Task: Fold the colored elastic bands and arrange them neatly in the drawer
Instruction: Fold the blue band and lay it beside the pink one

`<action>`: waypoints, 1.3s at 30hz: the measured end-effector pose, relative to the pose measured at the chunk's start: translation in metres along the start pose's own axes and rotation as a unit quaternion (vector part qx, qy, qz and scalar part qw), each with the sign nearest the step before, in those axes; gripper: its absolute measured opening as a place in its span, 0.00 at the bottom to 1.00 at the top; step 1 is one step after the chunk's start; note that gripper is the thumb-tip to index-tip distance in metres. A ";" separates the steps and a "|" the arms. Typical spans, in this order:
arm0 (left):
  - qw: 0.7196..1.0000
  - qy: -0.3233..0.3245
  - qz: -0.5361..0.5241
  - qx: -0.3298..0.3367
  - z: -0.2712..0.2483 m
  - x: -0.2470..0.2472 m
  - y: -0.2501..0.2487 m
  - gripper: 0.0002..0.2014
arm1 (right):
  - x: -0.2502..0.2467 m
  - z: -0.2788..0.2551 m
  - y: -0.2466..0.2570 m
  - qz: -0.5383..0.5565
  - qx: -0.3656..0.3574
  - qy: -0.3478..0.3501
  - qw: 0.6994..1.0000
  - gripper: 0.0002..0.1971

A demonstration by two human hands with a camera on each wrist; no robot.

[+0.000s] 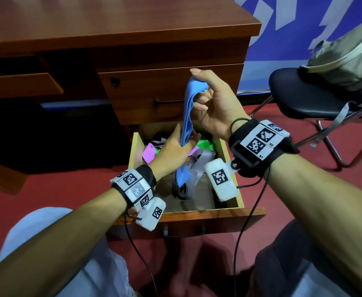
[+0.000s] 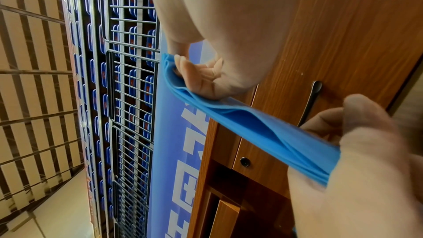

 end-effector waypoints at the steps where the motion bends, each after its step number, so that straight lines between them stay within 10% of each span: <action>1: 1.000 0.000 0.005 -0.002 0.000 -0.001 0.000 0.13 | -0.001 0.001 0.000 0.005 -0.002 0.000 1.000 0.09; 7: 0.999 -0.012 0.033 0.012 -0.001 -0.009 0.001 0.32 | -0.005 0.004 0.004 0.028 -0.014 -0.003 0.999 0.07; 15: 0.992 -0.085 0.045 0.084 -0.010 -0.014 -0.020 0.11 | -0.007 0.009 0.007 0.055 -0.012 0.015 0.998 0.07; 22: 0.995 0.084 -0.011 -0.056 -0.010 0.003 0.002 0.19 | -0.020 0.016 0.012 0.080 -0.028 0.015 0.996 0.08; 30: 0.974 0.090 -0.078 -0.192 -0.019 -0.005 0.017 0.42 | -0.057 0.029 0.027 0.136 -0.045 -0.010 0.990 0.15; 36: 0.951 0.052 -0.153 -0.264 -0.028 -0.021 0.019 0.15 | -0.075 0.034 0.033 0.152 -0.053 -0.035 0.986 0.16; 39: 0.935 0.031 -0.206 -0.287 -0.034 -0.029 0.019 0.20 | -0.081 0.035 0.036 0.158 -0.059 -0.041 0.985 0.15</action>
Point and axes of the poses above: each hand's wrist, its own z-axis towards the middle knuckle, its own x-axis out of the palm, y = z × x, the point moved 6 cm from there along z, towards the middle knuckle, and after that the axes turned 12 degrees about -z, right-handed, at the moved point
